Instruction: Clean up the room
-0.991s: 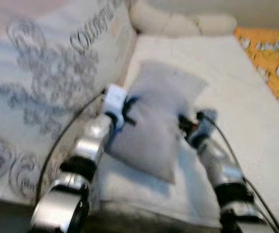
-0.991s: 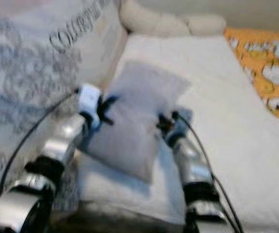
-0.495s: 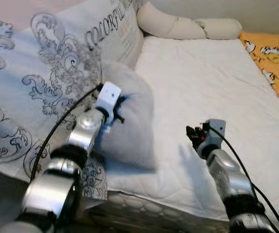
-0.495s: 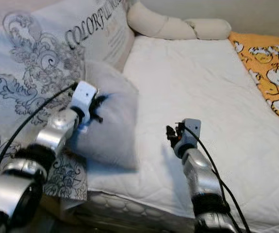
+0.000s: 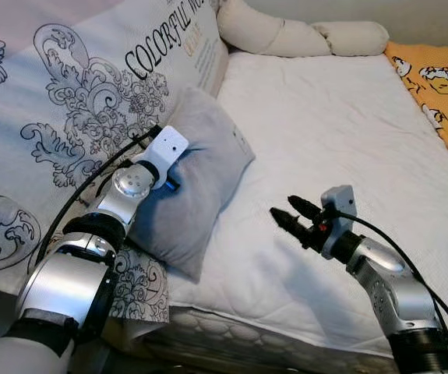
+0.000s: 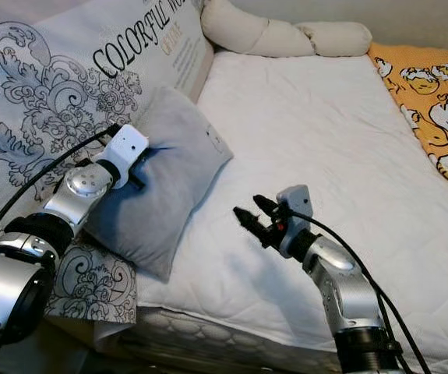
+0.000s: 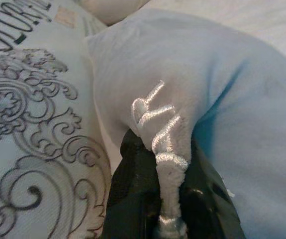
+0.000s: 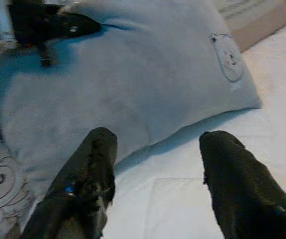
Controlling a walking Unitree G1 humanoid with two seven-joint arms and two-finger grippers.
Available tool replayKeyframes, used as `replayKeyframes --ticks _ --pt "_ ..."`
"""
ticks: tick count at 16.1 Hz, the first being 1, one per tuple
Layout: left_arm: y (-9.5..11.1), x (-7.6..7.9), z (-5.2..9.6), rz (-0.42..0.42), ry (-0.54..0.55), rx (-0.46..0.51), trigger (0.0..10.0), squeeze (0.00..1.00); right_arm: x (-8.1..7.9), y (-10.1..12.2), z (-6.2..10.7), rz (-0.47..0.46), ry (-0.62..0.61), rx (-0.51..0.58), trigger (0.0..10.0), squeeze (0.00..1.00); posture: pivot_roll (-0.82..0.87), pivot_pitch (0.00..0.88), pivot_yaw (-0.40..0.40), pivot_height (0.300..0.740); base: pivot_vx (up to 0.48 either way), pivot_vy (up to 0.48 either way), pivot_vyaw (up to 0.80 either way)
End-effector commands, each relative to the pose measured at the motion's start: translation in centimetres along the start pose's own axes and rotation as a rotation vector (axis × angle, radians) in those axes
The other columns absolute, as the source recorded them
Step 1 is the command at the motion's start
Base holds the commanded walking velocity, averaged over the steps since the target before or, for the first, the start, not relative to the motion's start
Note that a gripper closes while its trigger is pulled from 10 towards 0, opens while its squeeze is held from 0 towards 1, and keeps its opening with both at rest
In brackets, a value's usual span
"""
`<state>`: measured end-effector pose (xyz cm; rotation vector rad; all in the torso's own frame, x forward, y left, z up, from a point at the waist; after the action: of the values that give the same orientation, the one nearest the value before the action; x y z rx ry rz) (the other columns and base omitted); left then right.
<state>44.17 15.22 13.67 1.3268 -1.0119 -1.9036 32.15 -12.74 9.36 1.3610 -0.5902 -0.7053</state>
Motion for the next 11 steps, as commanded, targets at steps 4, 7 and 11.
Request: replayKeyframes --ticks 4,7,11 --pt "1.8 -2.2 -0.2 -0.122 0.108 0.037 10.0 0.00 -1.1 0.2 0.2 0.000 0.062 -0.004 10.0 1.00 -0.11 0.000 0.083 0.740 0.000 0.000 0.00" --pt "2.6 -2.6 -0.3 -0.186 0.104 0.052 10.0 0.00 -1.3 0.2 0.2 0.015 0.077 -0.016 10.0 1.00 -0.10 0.000 0.075 0.740 0.000 0.000 0.00" --pt "3.3 -2.5 -0.3 -0.154 0.062 0.078 10.0 1.00 -1.4 0.3 -0.1 0.022 0.067 0.004 10.0 1.00 -0.09 0.000 0.067 0.740 0.000 0.000 0.00"
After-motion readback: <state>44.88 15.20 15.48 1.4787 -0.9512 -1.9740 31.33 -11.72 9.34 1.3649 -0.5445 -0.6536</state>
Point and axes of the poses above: a point about 5 cm out from each wrist's last joint towards the gripper, its own z axis pointing back from the gripper into the wrist, its own y axis along the axis of the wrist's last joint, x = y × z, the point moved 5 cm from there along -z, pointing out of the wrist towards the gripper, and after that the axes turned 7 degrees about z, right-handed, at the moved point
